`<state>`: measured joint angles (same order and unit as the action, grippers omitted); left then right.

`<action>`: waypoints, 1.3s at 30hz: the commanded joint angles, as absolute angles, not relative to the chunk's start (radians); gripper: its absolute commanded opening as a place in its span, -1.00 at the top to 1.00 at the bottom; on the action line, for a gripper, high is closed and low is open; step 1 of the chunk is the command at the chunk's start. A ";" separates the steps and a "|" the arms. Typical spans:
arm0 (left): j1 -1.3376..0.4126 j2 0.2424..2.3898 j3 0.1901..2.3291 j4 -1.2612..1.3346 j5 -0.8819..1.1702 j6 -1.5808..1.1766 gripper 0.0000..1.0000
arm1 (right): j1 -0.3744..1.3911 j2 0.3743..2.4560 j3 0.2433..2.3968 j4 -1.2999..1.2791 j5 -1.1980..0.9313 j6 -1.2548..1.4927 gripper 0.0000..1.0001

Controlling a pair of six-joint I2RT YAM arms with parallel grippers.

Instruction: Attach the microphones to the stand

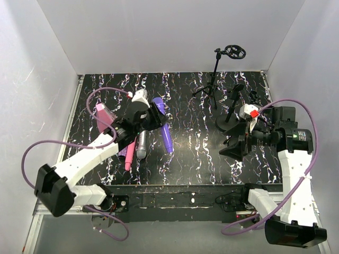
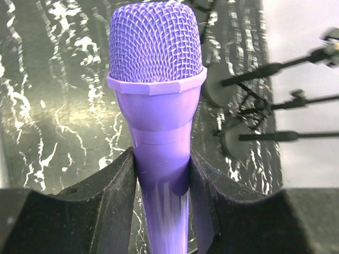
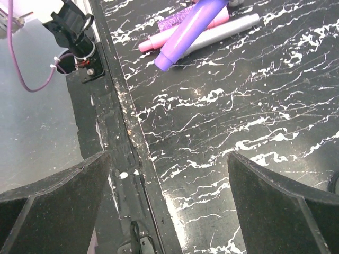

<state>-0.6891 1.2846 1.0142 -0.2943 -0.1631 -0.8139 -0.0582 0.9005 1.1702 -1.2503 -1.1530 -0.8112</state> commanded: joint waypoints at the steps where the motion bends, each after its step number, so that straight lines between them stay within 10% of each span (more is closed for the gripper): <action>1: -0.689 1.140 0.956 -0.094 -0.020 -0.681 1.00 | -0.049 0.925 1.264 -1.305 -1.229 -0.813 -0.97; 39: -0.690 1.100 0.996 0.336 0.410 -0.704 1.00 | 0.253 1.144 1.466 -1.049 -1.150 -0.439 -0.96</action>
